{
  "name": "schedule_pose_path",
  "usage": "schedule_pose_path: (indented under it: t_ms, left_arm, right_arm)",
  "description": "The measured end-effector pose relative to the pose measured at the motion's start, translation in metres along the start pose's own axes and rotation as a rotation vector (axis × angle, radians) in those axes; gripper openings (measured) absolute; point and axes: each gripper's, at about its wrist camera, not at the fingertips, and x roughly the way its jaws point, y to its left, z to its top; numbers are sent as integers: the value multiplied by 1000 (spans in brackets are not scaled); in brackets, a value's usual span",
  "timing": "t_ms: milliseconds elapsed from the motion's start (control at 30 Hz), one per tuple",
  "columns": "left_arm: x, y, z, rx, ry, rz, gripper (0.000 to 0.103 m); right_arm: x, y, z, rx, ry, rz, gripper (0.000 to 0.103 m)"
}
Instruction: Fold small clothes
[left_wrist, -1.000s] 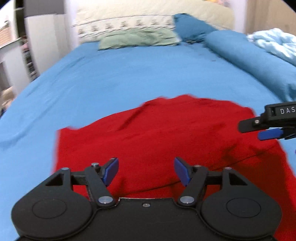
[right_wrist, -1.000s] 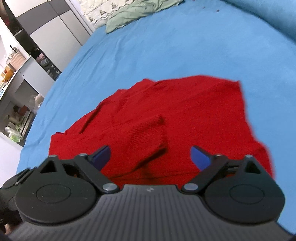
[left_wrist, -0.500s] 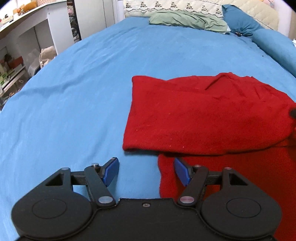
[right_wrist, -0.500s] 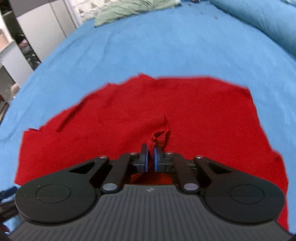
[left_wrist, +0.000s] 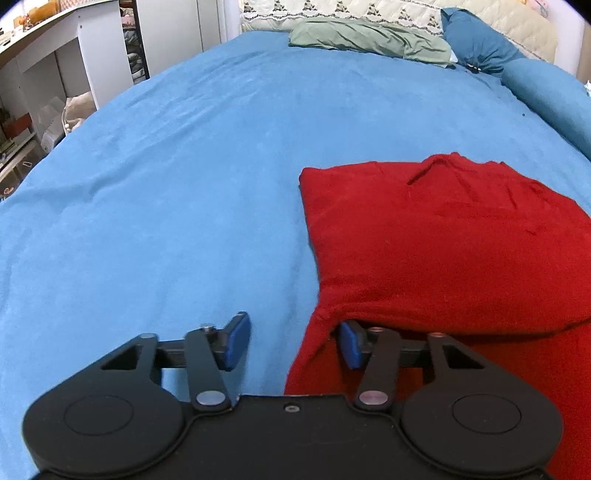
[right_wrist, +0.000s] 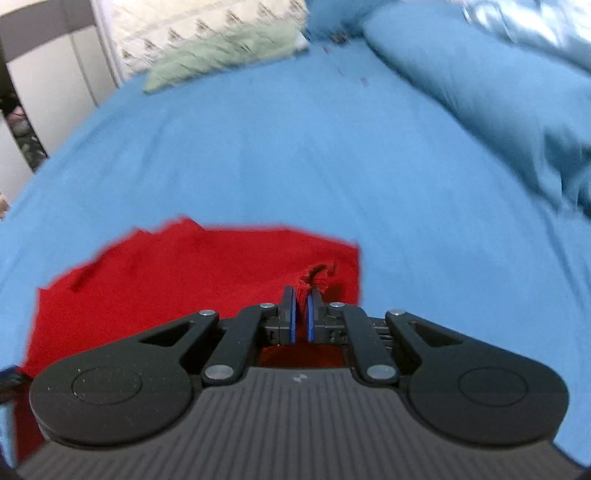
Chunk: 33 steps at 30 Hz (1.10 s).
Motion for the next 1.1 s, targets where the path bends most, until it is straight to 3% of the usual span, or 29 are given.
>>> schedule_pose_path:
  t_ms: [167,300,367,467,600,667,767,933,1033,1100]
  left_arm:
    - [-10,3,-4,-1,25,13,45]
    - [-32,0,-3,24,10,21,47]
    - [-49,-6,3,46,-25,-5,59]
    - [-67,-18,16,66,-83,-114,68]
    - [-45,-42,26,85,-68,-213,70]
    - [-22,-48,24,85,-43,-188,70]
    - [10,-40,14,6,61,-154,71]
    - [-6,-37,19,12,20,-172,70]
    - [-16,-39,41,27,-45,-184,71]
    - [-5,-40,60,29,-46,-189,72]
  right_arm:
    - [19,-23,-16,87,5,21,21]
    - [21,-29,-33,42,84,-36,28]
    - [11,-25,-35,5,101,-70,56]
    - [-18,-17,-37,-60,27,-15,85]
    - [-13,8,-35,-126,4,95,85]
    - [-1,13,-39,-121,9,116,85]
    - [20,7,-47,-60,42,108,85]
    - [29,-3,-51,-62,61,125,85]
    - [14,0,-39,-72,32,153,85]
    - [13,3,-26,-76,6,170,88]
